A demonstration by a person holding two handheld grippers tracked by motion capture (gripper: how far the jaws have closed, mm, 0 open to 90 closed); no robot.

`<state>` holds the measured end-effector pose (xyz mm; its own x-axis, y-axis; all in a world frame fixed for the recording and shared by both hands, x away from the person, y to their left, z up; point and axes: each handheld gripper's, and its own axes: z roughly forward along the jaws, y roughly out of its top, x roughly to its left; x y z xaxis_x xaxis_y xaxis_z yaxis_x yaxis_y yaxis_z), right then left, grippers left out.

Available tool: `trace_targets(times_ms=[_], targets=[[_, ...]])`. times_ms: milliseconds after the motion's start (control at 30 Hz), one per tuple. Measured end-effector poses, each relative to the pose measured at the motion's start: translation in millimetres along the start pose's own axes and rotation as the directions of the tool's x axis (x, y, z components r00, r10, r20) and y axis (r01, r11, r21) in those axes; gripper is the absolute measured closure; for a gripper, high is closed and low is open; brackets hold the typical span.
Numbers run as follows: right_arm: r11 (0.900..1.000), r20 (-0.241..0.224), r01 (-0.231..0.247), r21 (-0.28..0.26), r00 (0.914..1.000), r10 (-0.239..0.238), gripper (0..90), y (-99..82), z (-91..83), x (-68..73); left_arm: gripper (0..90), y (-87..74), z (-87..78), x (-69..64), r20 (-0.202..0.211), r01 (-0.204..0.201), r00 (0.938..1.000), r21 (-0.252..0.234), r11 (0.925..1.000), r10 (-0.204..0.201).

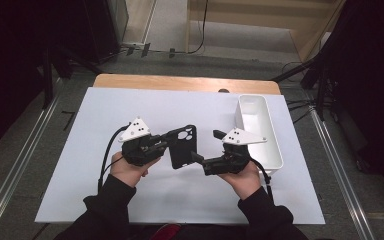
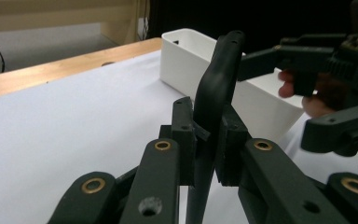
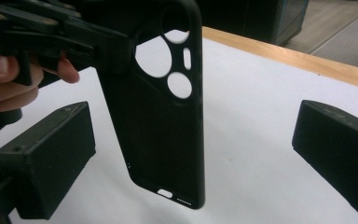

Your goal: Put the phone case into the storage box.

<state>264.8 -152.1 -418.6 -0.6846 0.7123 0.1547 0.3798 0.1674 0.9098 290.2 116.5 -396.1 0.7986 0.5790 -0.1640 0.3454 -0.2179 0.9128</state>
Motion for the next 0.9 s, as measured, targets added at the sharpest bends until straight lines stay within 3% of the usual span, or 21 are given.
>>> trace_targets(times_ms=[167,433,733,833,900], targets=[[0.9999,0.032,-0.007,-0.007,0.9994,0.007,0.0,-4.0,4.4,3.6,80.6,0.1,2.2,-2.2,-0.036,0.01,0.9993,0.006,0.9999,-0.01],[0.9997,0.078,-0.019,-0.016,0.9967,0.021,0.0,-6.8,11.6,10.1,80.6,-1.2,5.7,-3.1,-0.094,0.066,0.9934,0.0,0.9978,-0.066],[0.9992,0.106,-0.037,-0.016,0.9936,0.038,0.0,-11.9,18.3,15.0,80.5,-2.0,8.5,-3.1,-0.122,0.102,0.9871,-0.019,0.9946,-0.104],[0.998,0.13,-0.061,-0.017,0.9896,0.063,0.0,-13.9,23.0,16.0,80.6,-2.8,9.7,-1.9,-0.118,0.133,0.9837,-0.027,0.9907,-0.135],[0.9972,0.148,-0.073,-0.019,0.9861,0.075,0.0,-14.8,25.3,17.4,80.6,-2.8,9.9,-2.0,-0.14,0.127,0.9817,-0.025,0.9916,-0.13]])
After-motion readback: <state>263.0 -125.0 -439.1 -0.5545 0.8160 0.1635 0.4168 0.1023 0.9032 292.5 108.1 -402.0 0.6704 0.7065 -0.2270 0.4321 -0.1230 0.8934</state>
